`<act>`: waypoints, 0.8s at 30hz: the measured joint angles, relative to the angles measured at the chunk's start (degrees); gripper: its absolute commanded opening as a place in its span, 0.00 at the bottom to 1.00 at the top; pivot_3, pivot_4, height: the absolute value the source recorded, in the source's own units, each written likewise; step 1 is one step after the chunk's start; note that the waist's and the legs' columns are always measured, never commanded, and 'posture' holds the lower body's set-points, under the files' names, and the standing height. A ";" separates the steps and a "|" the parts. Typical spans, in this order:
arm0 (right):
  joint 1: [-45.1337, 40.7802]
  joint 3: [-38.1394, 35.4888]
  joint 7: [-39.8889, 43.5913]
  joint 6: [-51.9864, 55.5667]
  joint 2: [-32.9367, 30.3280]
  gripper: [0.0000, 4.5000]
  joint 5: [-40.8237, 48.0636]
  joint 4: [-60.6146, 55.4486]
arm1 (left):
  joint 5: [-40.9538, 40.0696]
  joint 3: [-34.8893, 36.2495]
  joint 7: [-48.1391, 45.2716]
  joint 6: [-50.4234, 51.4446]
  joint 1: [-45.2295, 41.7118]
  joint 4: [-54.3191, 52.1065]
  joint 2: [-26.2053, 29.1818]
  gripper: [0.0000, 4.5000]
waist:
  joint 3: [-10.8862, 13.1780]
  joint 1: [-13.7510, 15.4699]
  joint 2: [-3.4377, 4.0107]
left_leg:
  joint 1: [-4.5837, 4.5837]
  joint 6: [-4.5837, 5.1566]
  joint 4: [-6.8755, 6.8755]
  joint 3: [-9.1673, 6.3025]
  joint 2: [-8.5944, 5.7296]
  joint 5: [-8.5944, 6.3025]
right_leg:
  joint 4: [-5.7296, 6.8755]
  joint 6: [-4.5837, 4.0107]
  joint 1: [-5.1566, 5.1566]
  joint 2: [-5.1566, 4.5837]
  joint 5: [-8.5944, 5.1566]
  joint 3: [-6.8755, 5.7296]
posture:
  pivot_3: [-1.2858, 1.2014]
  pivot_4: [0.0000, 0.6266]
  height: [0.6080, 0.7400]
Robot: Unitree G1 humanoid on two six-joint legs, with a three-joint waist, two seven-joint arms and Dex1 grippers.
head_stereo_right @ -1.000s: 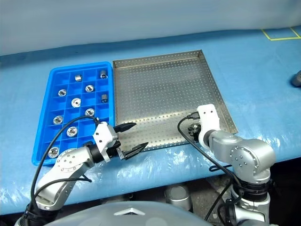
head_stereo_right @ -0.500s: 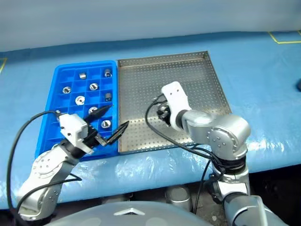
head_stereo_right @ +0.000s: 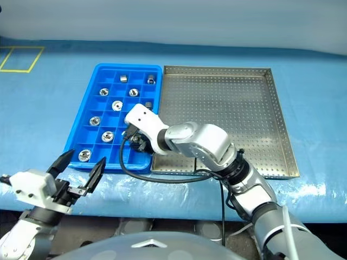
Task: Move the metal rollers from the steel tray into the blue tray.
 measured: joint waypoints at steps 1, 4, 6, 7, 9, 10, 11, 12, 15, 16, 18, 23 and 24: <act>0.00 0.77 0.95 -0.72 0.34 0.39 -0.48 0.41 | 0.05 0.02 0.17 -0.69 0.86 -0.16 -0.46 1.00 | 0.00 0.49 0.00 | 0.00 0.00 0.00 0.00 0.00 0.00 | 0.00 0.02 0.00 0.00 -0.02 -0.01 | 0.69 0.24 1.00; 0.10 3.81 4.12 -3.50 1.69 0.39 -2.69 2.42 | 0.96 -0.11 0.64 -2.16 3.38 -0.49 -1.56 1.00 | 0.01 1.70 0.00 | 0.00 0.00 -0.01 0.00 0.00 0.00 | 0.00 0.04 -0.03 0.01 -0.06 -0.01 | 0.69 0.24 1.00; 0.47 5.09 5.40 -5.21 3.07 0.39 -4.25 3.96 | 1.58 -0.50 0.89 -2.52 3.96 -0.61 -2.02 1.00 | 0.01 2.31 0.00 | 0.00 0.00 -0.01 0.00 0.01 0.00 | 0.00 0.05 -0.04 0.01 -0.07 -0.02 | 0.69 0.24 1.00; 0.58 5.50 5.82 -5.73 3.56 0.39 -4.64 4.58 | 1.70 -0.65 0.89 -2.55 4.07 -0.61 -2.12 1.00 | 0.01 2.49 0.00 | 0.00 0.00 -0.01 0.00 0.01 0.00 | 0.00 0.06 -0.04 0.01 -0.08 -0.02 | 0.69 0.24 1.00; 0.83 5.76 6.70 -7.16 4.58 0.39 -6.15 5.77 | 1.91 -0.71 0.97 -2.81 4.08 -0.61 -2.15 1.00 | 0.01 2.73 -0.01 | -0.01 0.00 -0.01 0.00 0.01 0.00 | 0.00 0.09 -0.04 0.01 -0.10 -0.02 | 0.69 0.24 1.00; 1.03 5.76 6.91 -8.09 5.17 0.39 -6.81 6.82 | 2.09 -0.95 0.99 -2.88 3.95 -0.61 -2.13 1.00 | 0.00 2.73 -0.01 | -0.01 -0.01 -0.01 0.01 0.01 0.00 | 0.00 0.11 -0.04 0.01 -0.11 -0.02 | 0.68 0.24 1.00; 1.29 5.76 7.11 -8.88 5.71 0.39 -7.57 8.18 | 2.16 -1.43 1.01 -2.88 3.53 -0.61 -2.06 1.00 | 0.01 2.73 -0.01 | -0.01 -0.01 -0.01 0.01 0.01 0.00 | 0.00 0.12 -0.04 0.01 -0.12 -0.02 | 0.68 0.24 1.00; 1.58 5.52 7.22 -9.67 6.27 0.39 -8.01 9.16 | 2.20 -1.87 0.99 -2.88 3.11 -0.61 -2.02 1.00 | 0.00 2.75 -0.01 | -0.01 -0.01 -0.01 0.01 0.01 0.00 | 0.01 0.12 -0.05 0.01 -0.12 -0.02 | 0.68 0.24 1.00; 2.41 5.11 7.33 -11.79 7.21 0.62 -10.30 11.33 | 2.26 -3.02 0.91 -2.55 1.26 -0.61 -0.87 1.00 | -0.01 2.63 0.03 | 0.01 -0.01 -0.03 0.02 0.02 0.01 | 0.01 0.10 -0.05 0.02 -0.11 -0.02 | 0.67 0.24 1.00; 2.56 4.95 7.36 -11.98 7.08 0.69 -10.86 11.39 | 2.27 -3.07 0.88 -2.18 0.63 -0.60 -0.53 1.00 | -0.02 2.58 0.04 | 0.01 -0.02 -0.04 0.02 0.02 0.01 | 0.01 0.08 -0.05 0.02 -0.10 -0.01 | 0.66 0.24 1.00; 3.19 3.97 7.38 -11.61 6.41 0.82 -11.42 10.87 | 2.18 -3.26 0.76 -1.59 -1.19 -0.59 0.72 1.00 | -0.03 2.52 0.06 | 0.01 -0.02 -0.04 0.01 0.01 0.01 | 0.01 0.02 -0.04 0.02 -0.06 -0.02 | 0.65 0.24 1.00; 5.97 -0.17 7.26 -7.55 4.74 0.99 -10.92 5.51 | 1.16 -4.00 -0.07 0.96 -7.21 0.00 3.97 1.00 | -0.04 1.97 0.05 | 0.00 -0.07 -0.03 0.03 0.01 0.03 | 0.01 -0.03 -0.04 0.01 -0.03 -0.01 | 0.61 0.24 1.00; 6.63 -1.11 7.12 -7.31 4.62 0.99 -10.70 4.46 | 1.03 -4.02 -0.27 1.49 -8.50 0.15 4.45 1.00 | -0.03 1.65 0.05 | -0.01 -0.08 -0.03 0.02 0.02 0.04 | 0.02 -0.03 -0.05 0.02 -0.03 -0.03 | 0.60 0.24 1.00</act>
